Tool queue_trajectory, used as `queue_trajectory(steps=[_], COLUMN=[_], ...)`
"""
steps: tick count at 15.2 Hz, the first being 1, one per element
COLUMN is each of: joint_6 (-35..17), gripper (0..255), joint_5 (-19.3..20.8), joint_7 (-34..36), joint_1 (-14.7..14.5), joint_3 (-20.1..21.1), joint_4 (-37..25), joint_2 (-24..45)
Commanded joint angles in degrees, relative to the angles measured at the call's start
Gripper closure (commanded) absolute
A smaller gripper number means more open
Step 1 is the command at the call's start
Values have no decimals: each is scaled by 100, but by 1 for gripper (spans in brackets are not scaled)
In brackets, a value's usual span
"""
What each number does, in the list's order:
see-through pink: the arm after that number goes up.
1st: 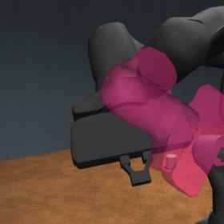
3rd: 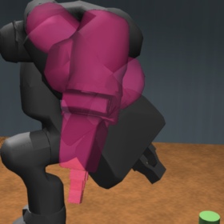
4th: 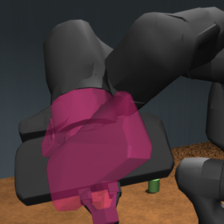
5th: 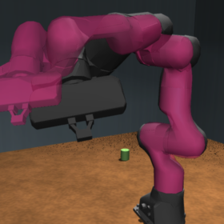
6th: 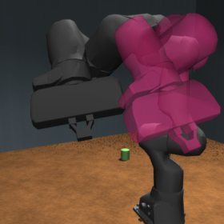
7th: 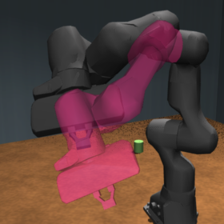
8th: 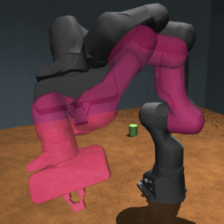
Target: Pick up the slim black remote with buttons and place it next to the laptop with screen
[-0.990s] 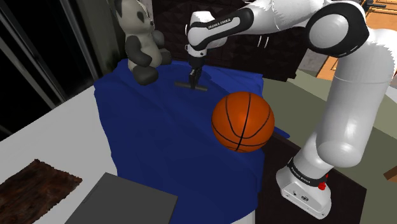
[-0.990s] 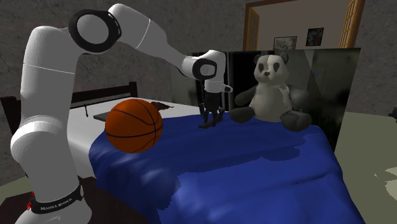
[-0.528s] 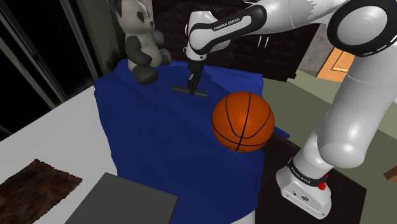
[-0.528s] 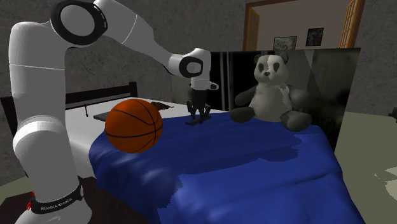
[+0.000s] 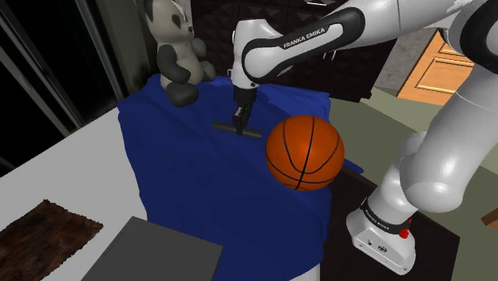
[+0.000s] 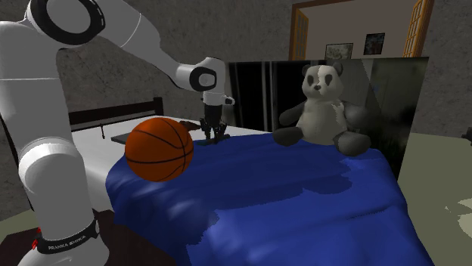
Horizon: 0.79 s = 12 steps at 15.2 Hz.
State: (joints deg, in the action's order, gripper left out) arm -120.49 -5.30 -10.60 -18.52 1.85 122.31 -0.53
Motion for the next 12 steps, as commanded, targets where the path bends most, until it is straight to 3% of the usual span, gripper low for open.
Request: queue_trajectory(steps=[1,12], joint_6=[-105,-338], gripper=[255,255], joint_5=[-22,-251], joint_7=[234,1647], joint_1=[-122,-848], joint_3=[124,966], joint_4=[258,1040], joint_2=[-172,-853])
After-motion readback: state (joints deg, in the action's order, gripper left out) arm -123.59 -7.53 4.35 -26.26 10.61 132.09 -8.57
